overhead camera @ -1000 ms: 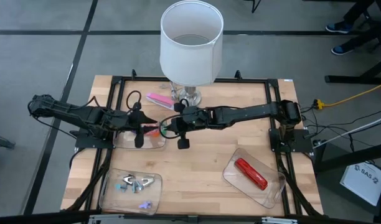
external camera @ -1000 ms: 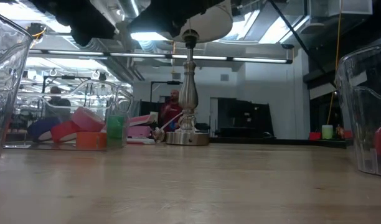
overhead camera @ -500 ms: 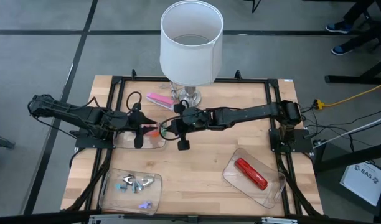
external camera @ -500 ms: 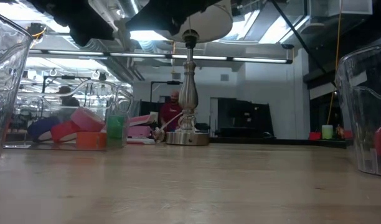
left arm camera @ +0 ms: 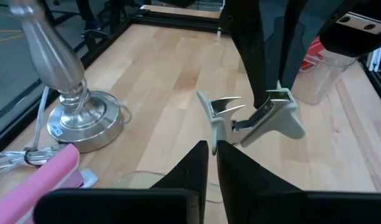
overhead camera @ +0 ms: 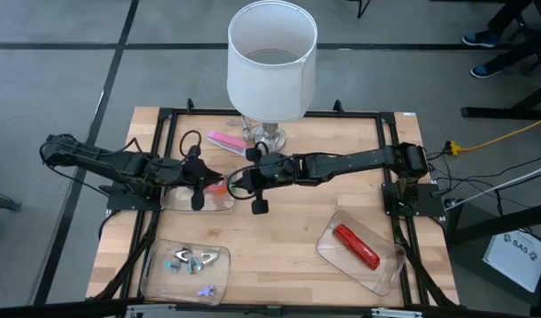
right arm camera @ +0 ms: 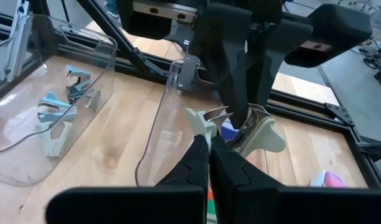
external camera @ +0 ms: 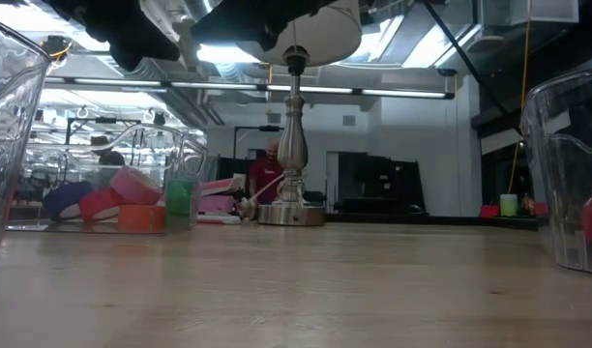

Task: Pick and place Stapler, Stapler remover, tape
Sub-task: Put the gray staple remover into the bottom left transparent bin

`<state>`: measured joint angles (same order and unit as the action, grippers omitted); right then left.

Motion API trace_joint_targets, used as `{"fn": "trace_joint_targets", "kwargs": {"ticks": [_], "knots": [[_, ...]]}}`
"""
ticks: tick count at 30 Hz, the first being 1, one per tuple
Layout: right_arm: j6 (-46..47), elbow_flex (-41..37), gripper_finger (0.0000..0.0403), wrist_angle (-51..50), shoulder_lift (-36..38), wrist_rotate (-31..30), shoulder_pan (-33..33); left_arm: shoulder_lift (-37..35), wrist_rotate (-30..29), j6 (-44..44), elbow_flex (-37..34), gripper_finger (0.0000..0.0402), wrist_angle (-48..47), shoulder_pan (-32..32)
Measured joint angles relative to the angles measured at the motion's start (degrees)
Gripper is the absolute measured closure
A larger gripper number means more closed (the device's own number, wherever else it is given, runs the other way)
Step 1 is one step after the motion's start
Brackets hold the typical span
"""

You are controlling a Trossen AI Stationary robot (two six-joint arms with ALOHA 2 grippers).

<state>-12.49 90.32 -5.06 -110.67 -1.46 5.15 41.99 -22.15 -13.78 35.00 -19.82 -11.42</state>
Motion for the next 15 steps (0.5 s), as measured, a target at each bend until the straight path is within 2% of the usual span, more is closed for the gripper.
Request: {"fn": "trace_joint_targets", "kwargs": {"ticks": [7,15], "knots": [[0.0,0.0,0.0403,-0.1,0.1,1.7,0.0,0.4,0.3,2.0,0.0,0.0390,1.9,0.0],[0.0,0.0,0.0403,-0.5,0.1,2.2,0.0,0.4,2.5,2.0,0.0,0.0394,2.2,0.0]]}}
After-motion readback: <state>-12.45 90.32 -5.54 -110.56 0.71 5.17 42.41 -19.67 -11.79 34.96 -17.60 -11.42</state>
